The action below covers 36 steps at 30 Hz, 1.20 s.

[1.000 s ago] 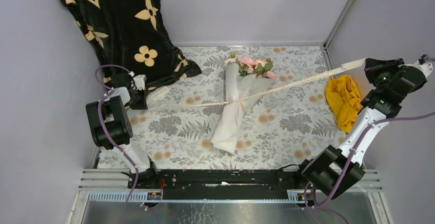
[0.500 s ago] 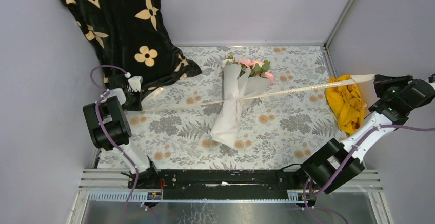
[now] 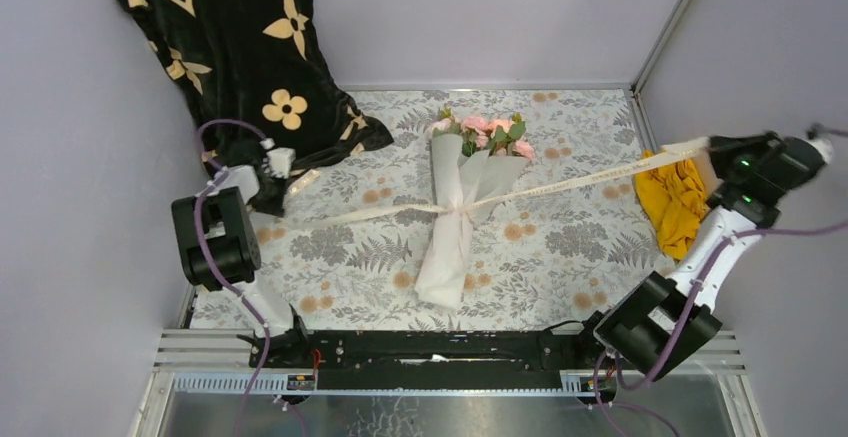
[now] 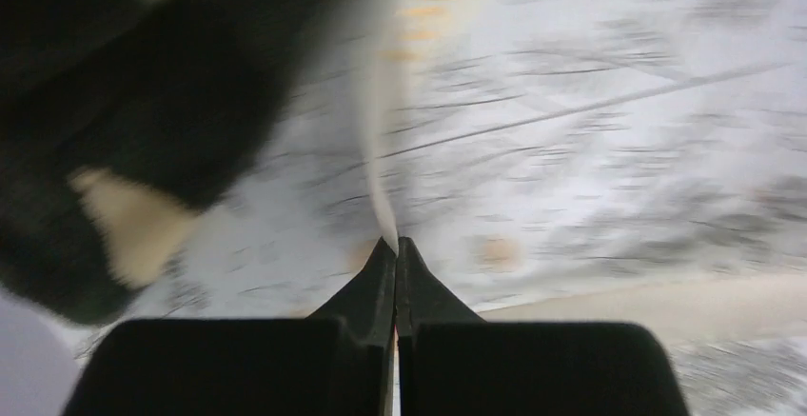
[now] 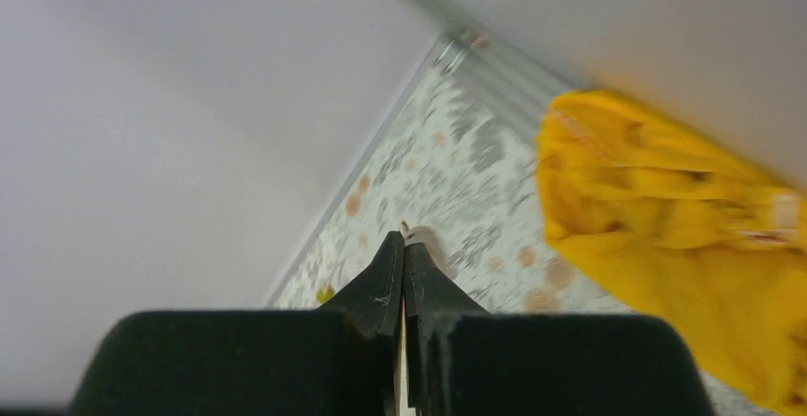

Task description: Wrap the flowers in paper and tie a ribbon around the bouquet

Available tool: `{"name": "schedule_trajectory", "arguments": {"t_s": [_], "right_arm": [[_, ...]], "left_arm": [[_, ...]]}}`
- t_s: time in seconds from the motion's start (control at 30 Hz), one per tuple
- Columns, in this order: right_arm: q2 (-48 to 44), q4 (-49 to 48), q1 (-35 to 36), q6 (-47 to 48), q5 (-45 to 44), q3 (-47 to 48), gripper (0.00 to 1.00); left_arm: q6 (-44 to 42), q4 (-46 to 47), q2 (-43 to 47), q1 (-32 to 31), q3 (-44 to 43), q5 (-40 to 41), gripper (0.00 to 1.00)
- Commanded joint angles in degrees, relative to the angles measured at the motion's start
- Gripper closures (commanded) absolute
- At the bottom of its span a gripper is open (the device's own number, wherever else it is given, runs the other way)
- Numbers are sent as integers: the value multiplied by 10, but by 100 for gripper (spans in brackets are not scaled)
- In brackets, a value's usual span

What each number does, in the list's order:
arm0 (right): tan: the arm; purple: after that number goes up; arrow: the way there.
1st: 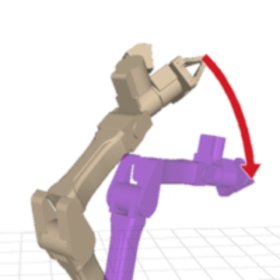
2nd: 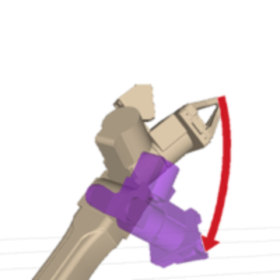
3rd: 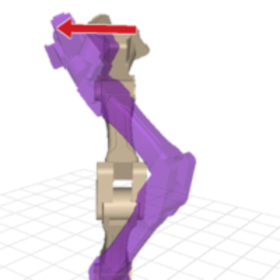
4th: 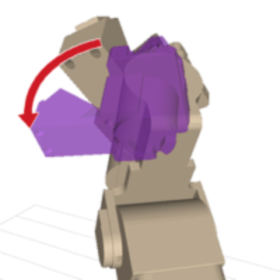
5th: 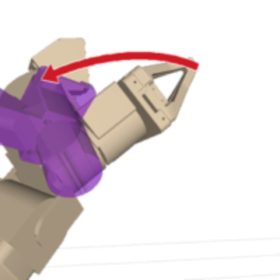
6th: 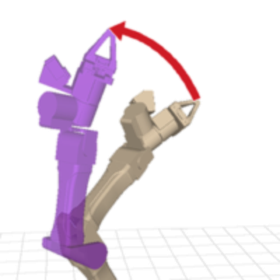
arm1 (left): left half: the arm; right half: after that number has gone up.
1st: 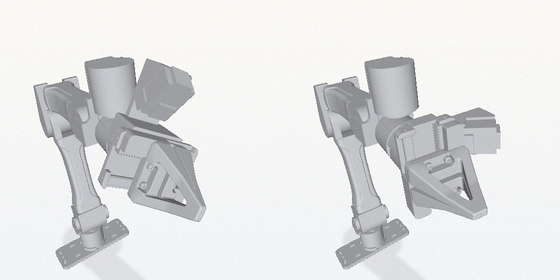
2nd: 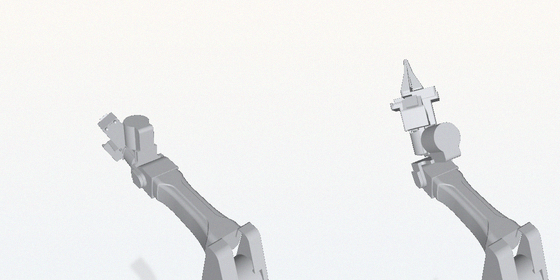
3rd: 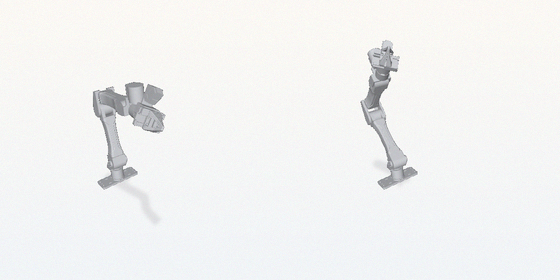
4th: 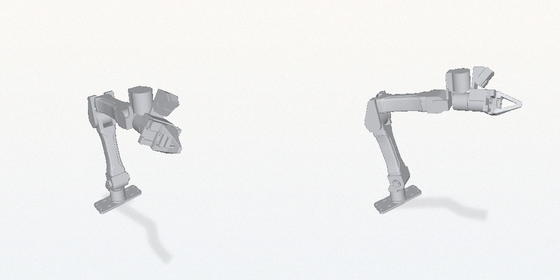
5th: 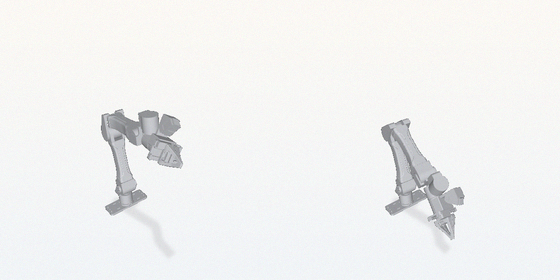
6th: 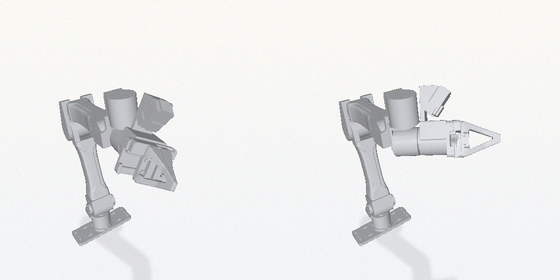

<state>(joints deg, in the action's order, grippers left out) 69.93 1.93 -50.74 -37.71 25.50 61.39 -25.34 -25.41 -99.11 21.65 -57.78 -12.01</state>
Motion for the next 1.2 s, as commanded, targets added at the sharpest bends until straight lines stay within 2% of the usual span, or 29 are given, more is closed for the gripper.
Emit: {"name": "schedule_trajectory", "arguments": {"t_s": [0.0,0.07,0.17,0.33,0.5,0.57,0.63,0.67,0.73,0.87,0.93,1.1,1.17], "right_arm": [[-44,3,161,60,-48,9,100],[-66,20,207,61,-30,-34,100],[-100,35,270,72,-29,-120,100],[-75,25,338,87,-11,-225,100],[16,-11,414,102,-26,-231,100],[65,-35,436,106,-27,-207,100],[115,-33,451,111,-13,-160,100],[130,-24,453,117,-10,-135,100],[123,18,454,132,-19,-104,100],[59,78,454,158,-66,-120,100],[28,98,454,155,-74,-157,100],[-64,150,454,129,-113,-225,100],[-97,183,454,128,-120,-227,100]], "left_arm": [[22,-119,39,-172,-68,-1,100],[36,-146,46,-271,-113,-4,100],[51,-138,13,-402,-130,22,100],[81,-96,-82,-544,-120,46,100],[87,-83,-112,-665,-132,27,100],[97,-98,-126,-715,-178,-4,100],[94,-168,-143,-756,-264,-56,100],[91,-203,-147,-765,-312,-72,100],[91,-244,-123,-741,-366,-67,100],[115,-251,-25,-616,-346,-24,100],[122,-289,14,-581,-358,-22,100],[129,-347,101,-576,-414,-45,100],[132,-389,99,-571,-503,-37,100]]}}
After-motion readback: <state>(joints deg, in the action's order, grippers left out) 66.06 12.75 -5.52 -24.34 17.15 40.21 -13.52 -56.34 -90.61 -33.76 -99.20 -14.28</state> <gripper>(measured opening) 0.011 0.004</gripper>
